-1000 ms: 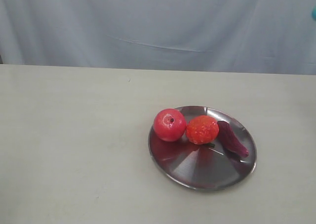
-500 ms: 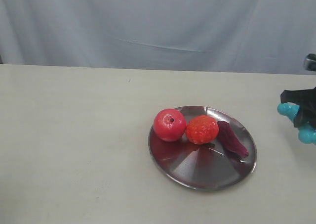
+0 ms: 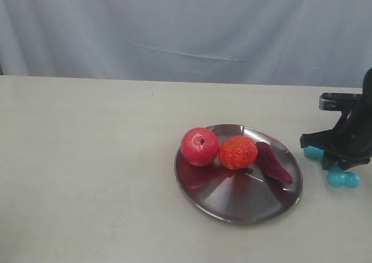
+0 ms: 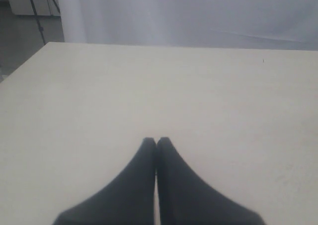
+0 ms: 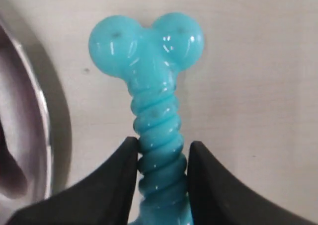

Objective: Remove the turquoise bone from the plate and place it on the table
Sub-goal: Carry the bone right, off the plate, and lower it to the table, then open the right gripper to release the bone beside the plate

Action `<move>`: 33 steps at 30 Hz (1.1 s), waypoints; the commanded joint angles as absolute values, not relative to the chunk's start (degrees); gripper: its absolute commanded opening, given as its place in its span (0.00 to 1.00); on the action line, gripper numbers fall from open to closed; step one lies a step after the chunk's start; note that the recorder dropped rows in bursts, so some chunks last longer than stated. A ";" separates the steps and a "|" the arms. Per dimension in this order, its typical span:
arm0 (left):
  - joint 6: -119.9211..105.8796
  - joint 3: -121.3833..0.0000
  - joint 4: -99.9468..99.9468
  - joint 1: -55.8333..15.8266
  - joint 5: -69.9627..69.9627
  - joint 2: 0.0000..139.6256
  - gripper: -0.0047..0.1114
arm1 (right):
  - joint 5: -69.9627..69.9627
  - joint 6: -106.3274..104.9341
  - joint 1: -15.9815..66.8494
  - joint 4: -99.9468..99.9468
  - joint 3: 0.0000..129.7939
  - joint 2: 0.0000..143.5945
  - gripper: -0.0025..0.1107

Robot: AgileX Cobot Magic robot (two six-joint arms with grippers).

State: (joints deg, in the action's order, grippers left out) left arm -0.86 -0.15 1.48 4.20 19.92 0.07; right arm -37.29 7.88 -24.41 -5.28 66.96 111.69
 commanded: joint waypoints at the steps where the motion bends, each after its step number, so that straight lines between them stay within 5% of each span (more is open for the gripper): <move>1: -0.62 0.00 1.47 4.46 19.62 0.00 0.04 | -35.68 12.39 -23.05 -12.12 67.02 112.99 0.02; 23: -0.62 0.00 1.47 4.46 19.62 0.00 0.04 | -33.93 11.20 -23.05 -11.94 67.02 117.04 0.02; 25: -0.62 0.00 1.47 4.46 19.62 0.00 0.04 | -34.18 11.20 -23.05 -11.94 67.02 117.04 0.13; 27: -0.62 0.00 1.47 4.46 19.62 0.00 0.04 | -35.42 11.20 -23.05 -11.72 67.26 116.89 0.42; 28: -0.62 0.00 1.47 4.46 19.62 0.00 0.04 | -35.61 11.20 -23.05 -11.72 67.26 116.63 0.47; 33: -0.62 0.00 1.47 4.46 19.62 0.00 0.04 | -37.82 11.20 -23.05 -11.64 68.29 112.05 0.50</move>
